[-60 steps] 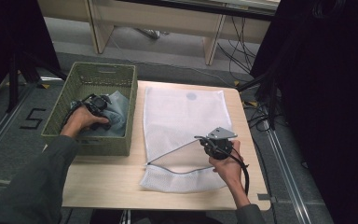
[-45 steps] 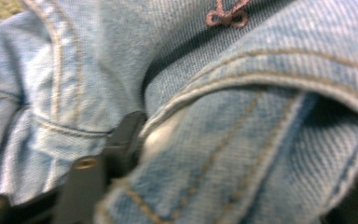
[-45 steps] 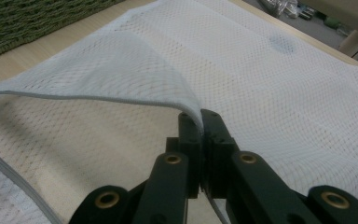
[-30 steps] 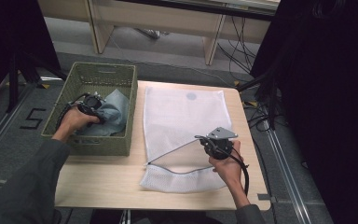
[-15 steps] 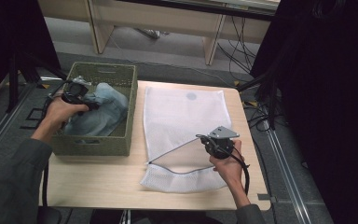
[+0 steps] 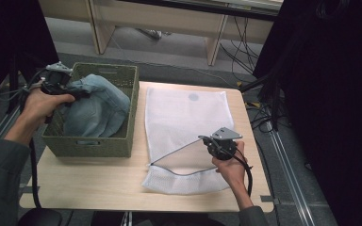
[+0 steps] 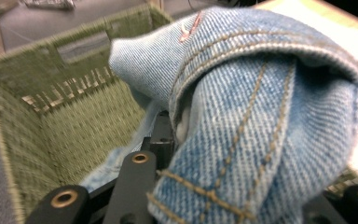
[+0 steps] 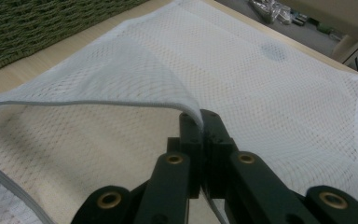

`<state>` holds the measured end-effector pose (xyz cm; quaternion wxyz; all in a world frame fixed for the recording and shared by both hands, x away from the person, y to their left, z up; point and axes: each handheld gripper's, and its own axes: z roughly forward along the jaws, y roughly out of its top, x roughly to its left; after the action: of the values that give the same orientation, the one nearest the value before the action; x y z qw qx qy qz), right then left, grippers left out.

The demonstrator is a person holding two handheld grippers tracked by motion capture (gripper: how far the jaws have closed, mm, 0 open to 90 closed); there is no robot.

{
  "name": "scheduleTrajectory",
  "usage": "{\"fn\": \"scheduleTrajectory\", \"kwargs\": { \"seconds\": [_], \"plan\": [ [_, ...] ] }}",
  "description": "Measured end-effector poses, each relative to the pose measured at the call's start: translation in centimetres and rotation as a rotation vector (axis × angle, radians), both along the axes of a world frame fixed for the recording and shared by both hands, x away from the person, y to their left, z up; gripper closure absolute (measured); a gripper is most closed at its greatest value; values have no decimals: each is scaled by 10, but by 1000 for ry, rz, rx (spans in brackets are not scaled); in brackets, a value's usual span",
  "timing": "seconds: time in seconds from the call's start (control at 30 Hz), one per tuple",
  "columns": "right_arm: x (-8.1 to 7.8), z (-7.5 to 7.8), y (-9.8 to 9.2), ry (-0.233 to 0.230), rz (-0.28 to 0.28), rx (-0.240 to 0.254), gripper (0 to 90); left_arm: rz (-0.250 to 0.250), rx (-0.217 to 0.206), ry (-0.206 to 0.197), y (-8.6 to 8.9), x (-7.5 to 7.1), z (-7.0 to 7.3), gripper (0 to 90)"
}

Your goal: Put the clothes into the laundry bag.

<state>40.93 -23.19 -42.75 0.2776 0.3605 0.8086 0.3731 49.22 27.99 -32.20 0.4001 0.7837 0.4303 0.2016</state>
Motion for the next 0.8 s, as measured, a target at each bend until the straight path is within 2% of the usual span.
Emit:
{"fn": "scheduleTrajectory", "kwargs": {
  "seconds": [0.03,0.13,0.3,0.33,0.37,0.4,0.47,0.6,0.67,0.8],
  "plan": [
    [0,0,0,2,-1,1,892,19,-15,-18,0,-2,4,689],
    [0,0,0,-2,-4,4,892,15,-35,-30,2,-8,17,689],
    [-1,1,-1,10,-8,6,892,-5,-65,-55,2,-19,36,689],
    [0,1,-1,0,-5,4,892,-24,-71,-61,3,-23,43,690],
    [0,1,-1,0,-5,4,892,-24,-71,-61,3,-23,43,689],
    [-1,1,-1,5,-8,8,892,-18,-89,-71,2,-25,47,689],
    [-1,2,-1,16,-5,4,892,-38,-83,-74,2,-29,57,689],
    [-1,2,-1,15,-6,4,892,-47,-121,-100,1,-36,73,688],
    [-1,1,-1,-5,-12,14,892,-63,-122,-105,0,-40,80,688],
    [-1,2,-1,11,-7,5,892,-79,-128,-119,-2,-47,92,687]
  ]
}}
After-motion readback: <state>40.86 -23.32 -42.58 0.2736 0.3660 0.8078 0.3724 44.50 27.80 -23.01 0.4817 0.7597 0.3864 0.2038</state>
